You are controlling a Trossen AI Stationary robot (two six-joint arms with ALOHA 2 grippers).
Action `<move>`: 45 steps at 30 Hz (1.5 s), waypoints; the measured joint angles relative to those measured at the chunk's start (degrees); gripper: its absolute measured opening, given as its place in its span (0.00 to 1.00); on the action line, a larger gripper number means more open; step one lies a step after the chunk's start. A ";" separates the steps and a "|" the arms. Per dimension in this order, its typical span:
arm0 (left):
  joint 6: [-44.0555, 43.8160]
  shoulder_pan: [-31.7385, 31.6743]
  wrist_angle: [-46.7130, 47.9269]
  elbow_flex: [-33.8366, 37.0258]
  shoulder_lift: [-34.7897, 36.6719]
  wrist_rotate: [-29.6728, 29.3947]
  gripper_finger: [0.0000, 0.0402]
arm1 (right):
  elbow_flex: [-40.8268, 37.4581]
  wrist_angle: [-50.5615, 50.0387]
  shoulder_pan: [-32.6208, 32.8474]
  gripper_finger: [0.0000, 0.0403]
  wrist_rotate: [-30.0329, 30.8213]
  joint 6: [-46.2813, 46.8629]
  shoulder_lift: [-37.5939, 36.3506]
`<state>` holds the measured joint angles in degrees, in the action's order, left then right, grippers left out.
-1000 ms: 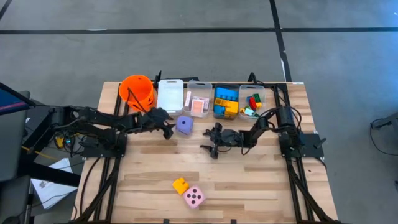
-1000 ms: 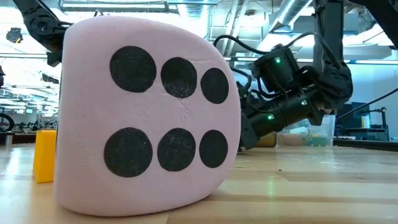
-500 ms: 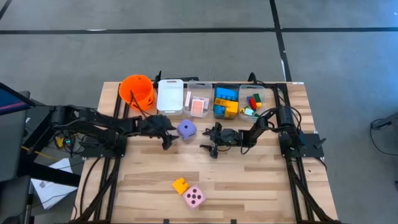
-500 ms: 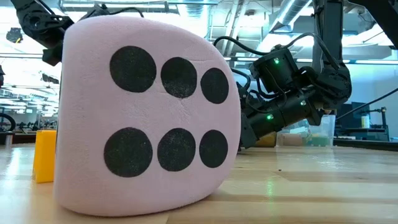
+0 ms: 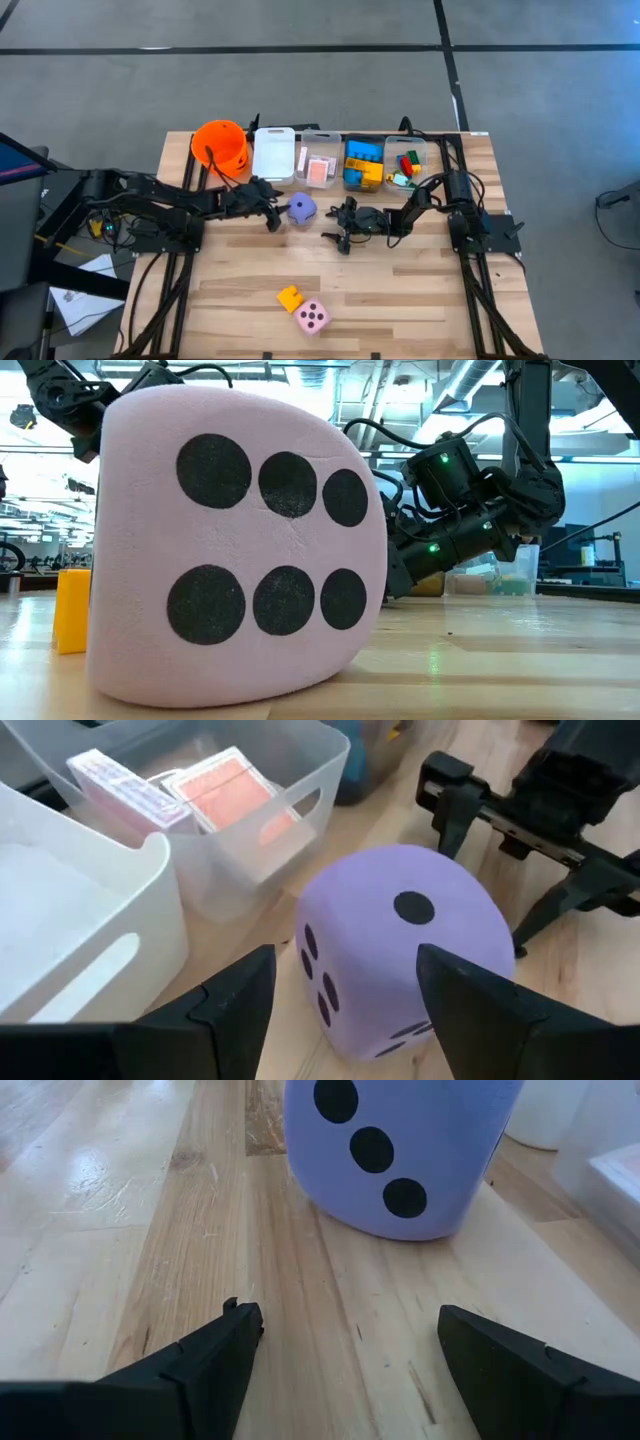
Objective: Pick & Place Toys
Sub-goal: Put the purple die into the white bin
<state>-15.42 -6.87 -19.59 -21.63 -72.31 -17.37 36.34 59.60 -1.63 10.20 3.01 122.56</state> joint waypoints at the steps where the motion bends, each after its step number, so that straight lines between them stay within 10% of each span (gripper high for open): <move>1: 0.00 0.00 0.00 0.00 0.02 -0.02 0.59 | 0.00 0.00 0.00 0.75 -0.02 0.00 0.00; 18: -6.47 1.57 -19.07 -0.30 -15.66 16.44 0.59 | 0.33 0.17 0.07 0.75 -0.04 0.03 0.00; 45: -2.36 4.57 -24.55 -10.58 -22.10 13.29 0.59 | 0.25 1.35 0.07 0.75 0.20 0.63 0.00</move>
<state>-17.78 -2.31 -44.14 -32.21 -94.41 -4.08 36.59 60.95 -1.56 10.39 3.64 122.56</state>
